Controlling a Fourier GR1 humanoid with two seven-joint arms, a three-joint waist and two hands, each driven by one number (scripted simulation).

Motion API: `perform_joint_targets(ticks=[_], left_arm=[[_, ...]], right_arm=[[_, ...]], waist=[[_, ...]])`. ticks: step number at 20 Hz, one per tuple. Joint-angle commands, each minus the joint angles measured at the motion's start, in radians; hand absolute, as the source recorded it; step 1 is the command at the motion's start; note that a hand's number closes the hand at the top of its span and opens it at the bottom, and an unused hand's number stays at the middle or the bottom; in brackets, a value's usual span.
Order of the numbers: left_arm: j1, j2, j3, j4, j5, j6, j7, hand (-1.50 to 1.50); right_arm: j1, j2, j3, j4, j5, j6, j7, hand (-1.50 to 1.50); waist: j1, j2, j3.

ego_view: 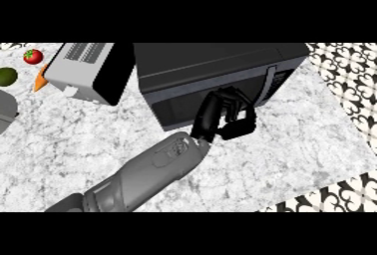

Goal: Pick up the milk, place it into the microwave and close the microwave

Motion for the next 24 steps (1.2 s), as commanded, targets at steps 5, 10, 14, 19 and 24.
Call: perform_joint_targets(ticks=[5, 10, 14, 19, 24], left_arm=[[-0.047, 0.001, 0.071, 0.071, 0.106, -0.042, -0.065, 1.5], [-0.055, 0.001, 0.088, 0.086, 0.158, -0.006, -0.074, 1.5], [-0.04, 0.001, 0.086, 0.103, 0.154, 0.014, -0.15, 1.5], [-0.042, 0.001, 0.075, 0.103, 0.188, 0.021, -0.187, 1.5], [-0.067, 0.001, 0.079, 0.113, 0.219, 0.027, -0.204, 1.5]], right_arm=[[-0.021, -0.017, -0.005, -0.011, -0.04, -0.001, 0.015, -1.5], [-0.035, -0.029, -0.016, -0.013, -0.072, 0.004, 0.017, -1.5], [-0.036, -0.046, -0.02, -0.018, -0.081, 0.032, 0.017, -1.5], [-0.044, -0.066, -0.013, -0.032, -0.105, 0.057, 0.025, -1.5], [-0.047, -0.077, -0.009, -0.043, -0.117, 0.07, 0.031, -1.5]], waist=[[-0.006, 0.011, 0.0], [-0.016, 0.012, 0.001], [-0.01, 0.014, 0.0], [-0.015, 0.015, 0.0], [-0.026, 0.019, 0.001]])
